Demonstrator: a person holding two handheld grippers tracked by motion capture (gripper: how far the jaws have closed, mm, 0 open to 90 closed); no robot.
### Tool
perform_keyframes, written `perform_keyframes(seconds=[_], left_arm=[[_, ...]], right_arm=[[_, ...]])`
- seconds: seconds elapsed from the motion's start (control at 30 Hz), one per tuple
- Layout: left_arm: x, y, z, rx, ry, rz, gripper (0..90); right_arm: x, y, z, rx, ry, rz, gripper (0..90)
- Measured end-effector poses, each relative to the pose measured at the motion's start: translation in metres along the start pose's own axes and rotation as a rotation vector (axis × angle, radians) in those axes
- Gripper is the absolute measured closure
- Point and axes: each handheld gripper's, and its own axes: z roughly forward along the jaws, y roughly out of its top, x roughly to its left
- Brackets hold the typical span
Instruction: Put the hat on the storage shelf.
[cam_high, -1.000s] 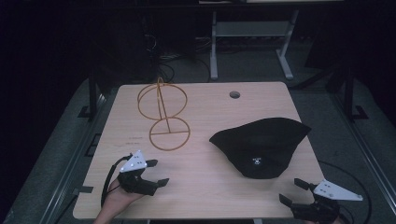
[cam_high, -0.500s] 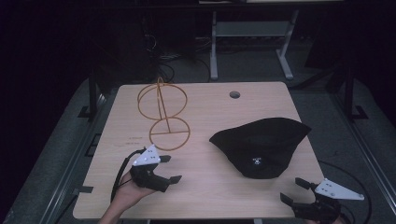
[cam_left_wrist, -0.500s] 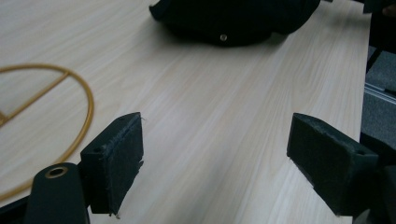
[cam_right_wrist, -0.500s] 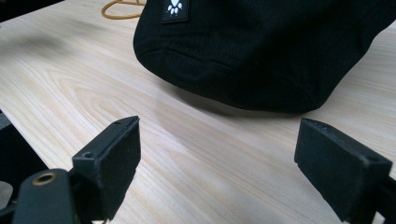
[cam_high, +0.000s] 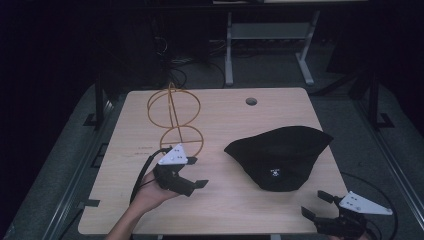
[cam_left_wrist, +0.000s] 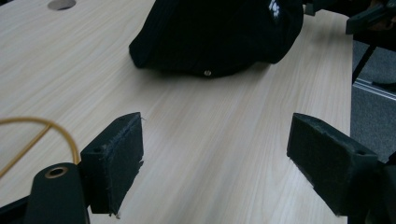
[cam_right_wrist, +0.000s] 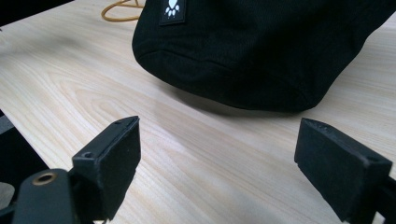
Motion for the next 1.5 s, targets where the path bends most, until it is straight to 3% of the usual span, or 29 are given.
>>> perform_keyframes(seconds=[0.57,0.83,0.97,1.1,1.17,1.37,1.5], left_arm=[[-0.01,0.073,0.041,0.03,-0.059,0.109,19.3],[-0.008,0.099,0.069,0.044,-0.057,0.122,19.4],[-0.006,0.103,0.078,0.051,-0.057,0.117,22.2],[-0.004,0.103,0.092,0.107,-0.073,0.122,29.3],[-0.004,0.103,0.094,0.106,-0.08,0.12,30.8],[-0.008,0.099,0.101,0.116,-0.102,0.148,50.9],[-0.012,0.095,0.102,0.13,-0.112,0.174,56.6]], right_arm=[[-0.002,-0.001,-0.002,-0.009,0.008,-0.002,14.0],[-0.003,-0.001,-0.003,-0.031,0.0,0.014,13.8],[-0.002,-0.001,-0.004,-0.034,0.009,0.018,13.9],[-0.003,-0.001,-0.003,-0.041,0.012,0.023,13.9],[-0.003,-0.001,-0.002,-0.04,0.016,0.022,13.8],[-0.004,0.001,-0.001,-0.07,0.024,0.056,13.6],[-0.005,0.003,0.004,-0.069,0.025,0.068,13.6]])
